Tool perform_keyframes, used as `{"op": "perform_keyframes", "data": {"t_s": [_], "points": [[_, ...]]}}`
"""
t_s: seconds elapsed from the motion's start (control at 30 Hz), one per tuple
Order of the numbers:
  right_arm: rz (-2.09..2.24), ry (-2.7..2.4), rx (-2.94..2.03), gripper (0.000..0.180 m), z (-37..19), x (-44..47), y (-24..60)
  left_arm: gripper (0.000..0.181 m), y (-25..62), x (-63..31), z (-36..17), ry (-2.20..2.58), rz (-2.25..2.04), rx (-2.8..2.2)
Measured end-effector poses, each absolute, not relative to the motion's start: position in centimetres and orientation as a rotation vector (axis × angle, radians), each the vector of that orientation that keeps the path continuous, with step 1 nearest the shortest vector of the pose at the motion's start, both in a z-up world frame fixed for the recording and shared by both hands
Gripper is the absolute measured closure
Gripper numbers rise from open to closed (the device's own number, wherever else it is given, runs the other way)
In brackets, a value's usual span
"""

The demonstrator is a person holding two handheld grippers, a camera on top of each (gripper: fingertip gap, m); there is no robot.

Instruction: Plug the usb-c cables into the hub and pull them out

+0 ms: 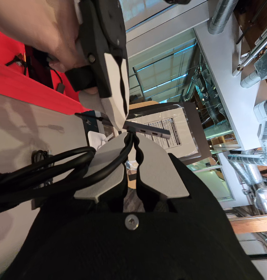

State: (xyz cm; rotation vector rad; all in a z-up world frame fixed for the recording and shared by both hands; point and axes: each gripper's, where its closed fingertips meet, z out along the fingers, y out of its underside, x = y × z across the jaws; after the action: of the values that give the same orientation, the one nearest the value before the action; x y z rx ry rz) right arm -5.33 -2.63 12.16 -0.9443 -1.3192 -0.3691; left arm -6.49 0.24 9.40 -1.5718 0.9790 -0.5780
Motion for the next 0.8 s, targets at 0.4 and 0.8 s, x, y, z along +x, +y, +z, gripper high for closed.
{"op": "perform_keyframes", "data": {"t_s": [0.4, 0.8], "points": [[-0.306, -1.282, -0.895, 0.174, 12.4, -5.6, -2.5, 0.160, -0.2, -6.5, 9.9, 0.908, -0.816, -1.587], [-0.215, -1.337, -0.890, 0.174, 12.0, -4.7, -2.9, 0.159, -0.8, -6.2, 9.6, 1.064, -0.478, -1.493]]}}
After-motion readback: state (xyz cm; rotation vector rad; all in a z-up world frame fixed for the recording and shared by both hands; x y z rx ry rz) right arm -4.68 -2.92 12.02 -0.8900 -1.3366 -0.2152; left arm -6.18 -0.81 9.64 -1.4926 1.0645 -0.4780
